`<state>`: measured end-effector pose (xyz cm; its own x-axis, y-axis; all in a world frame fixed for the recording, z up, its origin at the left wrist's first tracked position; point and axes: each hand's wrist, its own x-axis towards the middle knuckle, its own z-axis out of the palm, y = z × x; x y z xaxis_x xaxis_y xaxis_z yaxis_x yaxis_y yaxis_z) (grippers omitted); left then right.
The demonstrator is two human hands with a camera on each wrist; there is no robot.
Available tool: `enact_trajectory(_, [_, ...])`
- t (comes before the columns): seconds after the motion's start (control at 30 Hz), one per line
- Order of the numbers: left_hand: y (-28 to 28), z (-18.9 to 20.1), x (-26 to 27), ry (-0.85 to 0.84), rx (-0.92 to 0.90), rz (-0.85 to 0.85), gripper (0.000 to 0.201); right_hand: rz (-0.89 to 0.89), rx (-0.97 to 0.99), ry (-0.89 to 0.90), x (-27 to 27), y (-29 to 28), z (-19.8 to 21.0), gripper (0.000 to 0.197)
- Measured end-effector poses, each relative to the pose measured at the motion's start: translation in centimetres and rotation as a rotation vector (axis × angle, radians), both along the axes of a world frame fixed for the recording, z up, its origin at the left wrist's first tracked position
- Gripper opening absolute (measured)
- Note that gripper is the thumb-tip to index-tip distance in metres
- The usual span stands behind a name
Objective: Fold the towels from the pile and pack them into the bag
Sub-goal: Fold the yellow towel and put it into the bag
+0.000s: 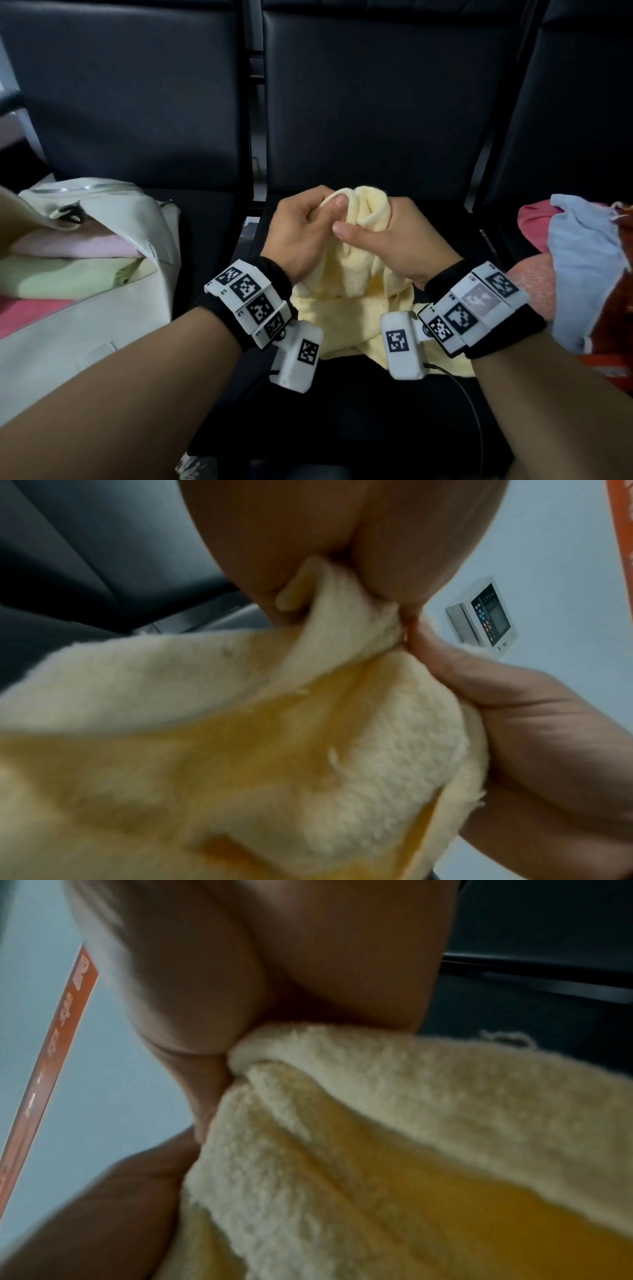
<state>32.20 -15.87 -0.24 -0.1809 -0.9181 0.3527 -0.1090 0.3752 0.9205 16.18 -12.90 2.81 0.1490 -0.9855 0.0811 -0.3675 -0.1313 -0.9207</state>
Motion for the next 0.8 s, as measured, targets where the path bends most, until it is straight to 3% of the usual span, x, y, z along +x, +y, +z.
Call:
enact_trajectory(0.13, [0.2,0.2,0.3,0.015,0.019,-0.009,0.022,-0.159,-0.064,0.098,-0.3,-0.4,-0.1,0.012])
enact_trajectory(0.23, [0.2,0.0,0.5,-0.079,0.079,0.027,0.035,-0.306,-0.090,0.071,-0.5,-0.4,0.0,0.016])
enact_trajectory(0.33, [0.3,0.1,0.5,-0.112,0.107,0.058,0.029,-0.395,-0.102,0.054,-1.0,-0.9,-0.1,0.017])
enact_trajectory(0.47, [0.3,0.4,0.4,-0.047,0.177,0.144,0.047,-0.499,-0.069,0.111,-1.6,-1.4,-0.8,0.050])
enact_trajectory(0.53, [0.2,0.5,0.5,-0.014,0.211,0.206,0.058,-0.576,-0.090,0.133,-1.9,-1.6,-1.0,0.041])
enact_trajectory(0.63, [0.0,0.6,0.8,-0.007,0.236,0.319,0.053,-0.664,-0.122,0.143,-2.6,-1.8,-0.8,0.018])
enact_trajectory(0.73, [-0.2,0.5,1.2,-0.023,0.260,0.379,0.048,-0.692,-0.133,0.065,-2.7,-1.9,-0.9,0.015])
enact_trajectory(0.8, [-0.3,0.3,1.3,-0.015,0.263,0.377,0.055,-0.696,-0.154,0.048,-2.6,-2.0,-1.0,0.016])
